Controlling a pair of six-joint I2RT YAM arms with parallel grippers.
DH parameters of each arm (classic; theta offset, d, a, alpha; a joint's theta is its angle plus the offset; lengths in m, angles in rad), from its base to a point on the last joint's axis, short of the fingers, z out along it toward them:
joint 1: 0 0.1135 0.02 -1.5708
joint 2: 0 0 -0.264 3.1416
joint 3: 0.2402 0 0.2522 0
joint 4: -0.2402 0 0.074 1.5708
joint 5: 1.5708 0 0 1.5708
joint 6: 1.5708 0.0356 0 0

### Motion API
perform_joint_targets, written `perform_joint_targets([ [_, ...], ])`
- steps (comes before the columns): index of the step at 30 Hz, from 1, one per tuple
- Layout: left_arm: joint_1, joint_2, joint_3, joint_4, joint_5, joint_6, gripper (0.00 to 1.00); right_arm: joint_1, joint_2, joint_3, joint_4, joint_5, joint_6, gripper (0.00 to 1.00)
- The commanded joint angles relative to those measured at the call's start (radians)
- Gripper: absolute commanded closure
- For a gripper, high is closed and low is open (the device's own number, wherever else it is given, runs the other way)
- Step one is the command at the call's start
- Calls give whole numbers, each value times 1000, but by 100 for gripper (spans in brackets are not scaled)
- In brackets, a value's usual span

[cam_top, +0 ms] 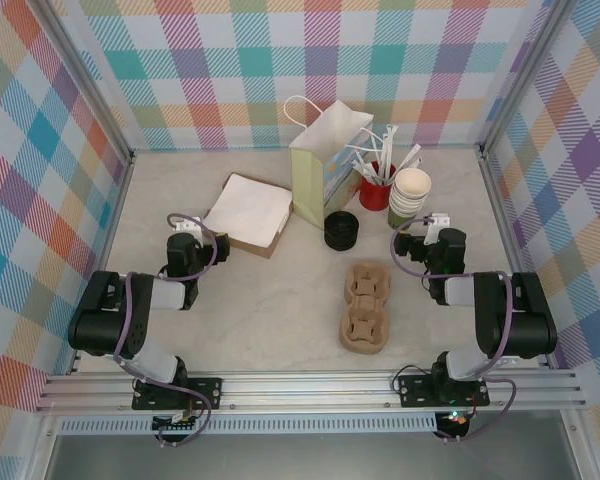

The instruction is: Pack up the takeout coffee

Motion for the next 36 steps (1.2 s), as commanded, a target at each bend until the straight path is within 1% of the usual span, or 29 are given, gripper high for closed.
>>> perform_joint_targets([
  [1,13,0,12,3,-9,9,0,3,-6,12,30,1,1,0],
  [28,13,-6,9,7,-15,8,0,-2,-4,16,27,-7,4,0],
  [30,13,-46,21,-42,-64,-15,0,-1,-6,15,28,-8,4,0],
  [32,12,-122,32,-125,-120,-35,0,-1,-7,15,31,-7,6,0],
  [36,13,-289,43,-266,-139,-50,0,-11,-87,64,-120,7,24,0],
])
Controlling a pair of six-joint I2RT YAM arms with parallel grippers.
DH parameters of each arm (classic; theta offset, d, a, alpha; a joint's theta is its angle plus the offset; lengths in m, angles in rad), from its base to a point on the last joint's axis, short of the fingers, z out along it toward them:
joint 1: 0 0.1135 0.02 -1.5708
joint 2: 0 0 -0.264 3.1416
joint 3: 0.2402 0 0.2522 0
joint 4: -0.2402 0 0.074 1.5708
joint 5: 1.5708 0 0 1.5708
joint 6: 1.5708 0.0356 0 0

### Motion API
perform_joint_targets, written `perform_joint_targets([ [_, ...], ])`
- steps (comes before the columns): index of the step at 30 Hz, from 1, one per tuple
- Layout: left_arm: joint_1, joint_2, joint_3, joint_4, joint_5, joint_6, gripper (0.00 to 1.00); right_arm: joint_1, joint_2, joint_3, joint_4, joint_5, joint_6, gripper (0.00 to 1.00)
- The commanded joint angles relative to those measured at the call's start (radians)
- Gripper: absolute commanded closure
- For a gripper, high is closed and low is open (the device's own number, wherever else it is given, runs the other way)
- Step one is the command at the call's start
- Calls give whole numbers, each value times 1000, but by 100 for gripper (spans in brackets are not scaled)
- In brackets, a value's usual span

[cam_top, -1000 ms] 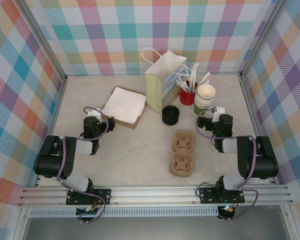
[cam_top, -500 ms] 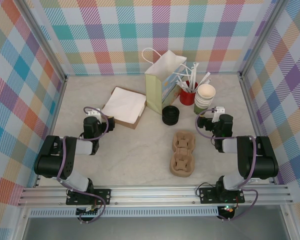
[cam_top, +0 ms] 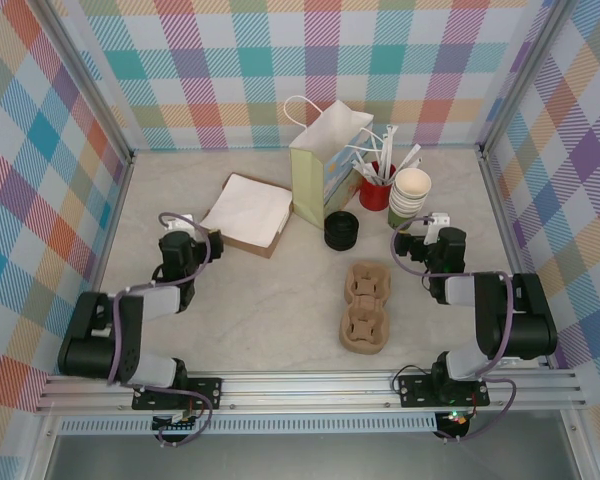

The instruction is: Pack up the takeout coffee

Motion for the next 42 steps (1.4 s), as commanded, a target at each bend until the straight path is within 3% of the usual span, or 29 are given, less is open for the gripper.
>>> perform_joint_targets([
  [1,12,-142,54,-160,-43,-30,0,-8,-105,48,-101,5,18,0],
  [5,12,-231,152,-405,17,-72,0,-8,-253,92,-311,26,50,0],
  [10,12,-254,336,-757,105,-208,0,-7,-439,243,-759,-5,168,0],
  [14,3,-253,409,-863,269,-255,4,-7,-515,382,-1113,-60,267,0],
  [19,-118,-250,460,-945,443,-277,6,-6,-575,490,-1429,-248,397,0],
  [24,-279,-186,485,-935,555,-352,8,4,-660,470,-1604,-340,453,0],
  [30,-454,-43,497,-805,527,-441,8,7,-768,381,-1691,-362,471,0],
  [35,-505,103,535,-713,491,-484,8,6,-794,334,-1696,-379,487,0],
  [42,-507,263,602,-636,408,-481,8,7,-777,336,-1683,-369,477,0],
])
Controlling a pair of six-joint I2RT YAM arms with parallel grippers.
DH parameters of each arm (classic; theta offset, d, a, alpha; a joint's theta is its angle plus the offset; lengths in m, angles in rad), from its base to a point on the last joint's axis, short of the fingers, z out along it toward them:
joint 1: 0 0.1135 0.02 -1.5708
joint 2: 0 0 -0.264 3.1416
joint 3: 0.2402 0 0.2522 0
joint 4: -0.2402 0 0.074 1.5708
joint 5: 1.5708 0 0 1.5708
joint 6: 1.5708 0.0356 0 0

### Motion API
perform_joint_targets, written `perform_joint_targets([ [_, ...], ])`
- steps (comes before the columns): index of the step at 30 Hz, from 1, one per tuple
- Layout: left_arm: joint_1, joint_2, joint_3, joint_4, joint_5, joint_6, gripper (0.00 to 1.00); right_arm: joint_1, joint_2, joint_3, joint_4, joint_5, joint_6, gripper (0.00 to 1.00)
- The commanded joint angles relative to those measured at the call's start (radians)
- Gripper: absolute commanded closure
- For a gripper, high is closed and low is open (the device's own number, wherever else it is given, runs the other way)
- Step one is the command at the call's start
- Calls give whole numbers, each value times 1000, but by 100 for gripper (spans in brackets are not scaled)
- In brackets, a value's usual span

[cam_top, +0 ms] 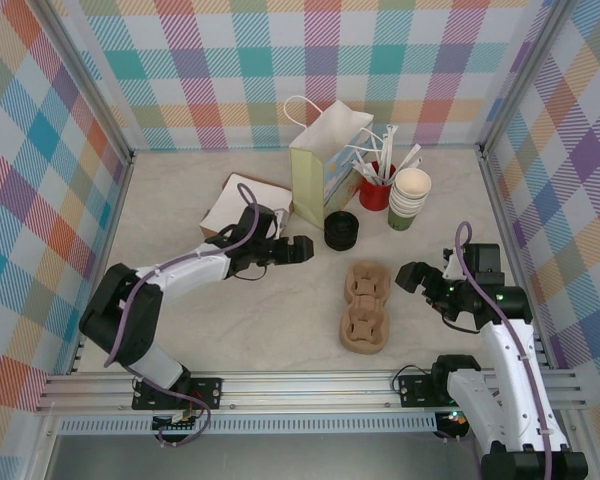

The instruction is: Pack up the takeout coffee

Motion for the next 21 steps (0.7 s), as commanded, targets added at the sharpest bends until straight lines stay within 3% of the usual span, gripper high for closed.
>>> perform_joint_targets([
  [1,-8,60,65,66,-64,-3,8,6,6,4,-8,-13,5,0],
  [14,88,225,132,105,-181,-4,8,10,70,20,-14,-38,3,5],
  [21,159,266,150,104,-197,2,8,85,153,-4,78,-13,47,7],
])
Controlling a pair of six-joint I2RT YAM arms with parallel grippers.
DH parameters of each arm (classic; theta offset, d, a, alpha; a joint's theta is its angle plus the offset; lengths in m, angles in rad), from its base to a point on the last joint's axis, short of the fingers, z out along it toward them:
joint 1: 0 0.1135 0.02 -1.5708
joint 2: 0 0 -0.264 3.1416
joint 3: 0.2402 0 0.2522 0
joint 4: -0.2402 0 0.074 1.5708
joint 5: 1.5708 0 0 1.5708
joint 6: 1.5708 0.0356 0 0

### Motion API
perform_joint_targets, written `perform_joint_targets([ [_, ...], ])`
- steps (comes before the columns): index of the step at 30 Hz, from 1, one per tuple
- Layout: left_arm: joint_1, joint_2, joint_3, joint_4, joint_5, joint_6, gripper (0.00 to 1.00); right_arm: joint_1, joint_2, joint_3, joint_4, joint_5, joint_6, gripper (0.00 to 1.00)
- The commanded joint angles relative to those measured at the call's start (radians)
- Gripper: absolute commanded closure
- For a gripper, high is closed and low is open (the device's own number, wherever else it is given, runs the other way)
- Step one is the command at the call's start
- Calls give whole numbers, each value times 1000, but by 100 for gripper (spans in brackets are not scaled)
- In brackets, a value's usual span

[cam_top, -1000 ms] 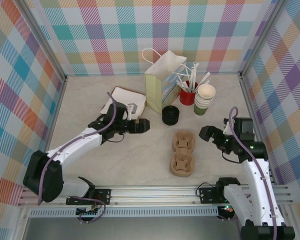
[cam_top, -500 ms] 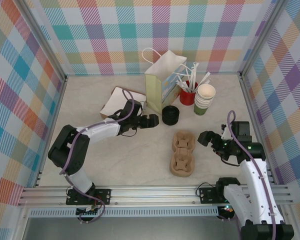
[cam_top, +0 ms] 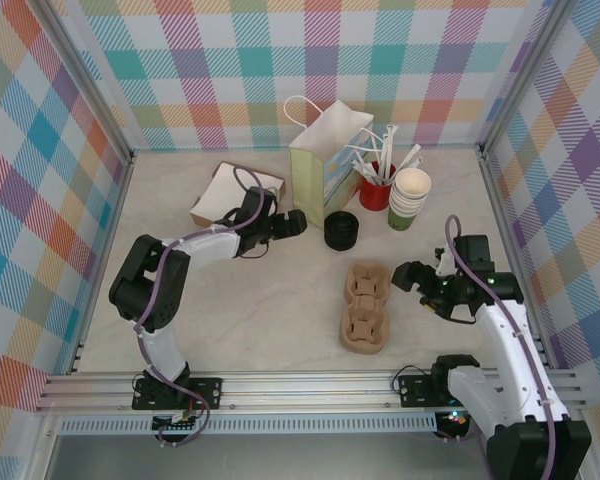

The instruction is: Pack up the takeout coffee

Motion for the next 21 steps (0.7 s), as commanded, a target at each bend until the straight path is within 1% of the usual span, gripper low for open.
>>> perform_joint_targets([
  [1,52,47,7,-29,-32,0,8,44,36,-6,65,7,35,7],
  [8,134,98,80,-69,-6,33,7,126,177,-3,172,84,56,6],
  [12,167,92,102,-85,12,43,7,171,273,12,225,114,57,6],
  [15,171,39,81,-88,21,45,5,189,355,37,237,140,47,6],
  [18,171,-45,35,-100,25,45,5,193,422,54,249,167,41,9],
  [21,171,-154,-28,-117,20,47,4,193,469,78,242,243,27,10],
])
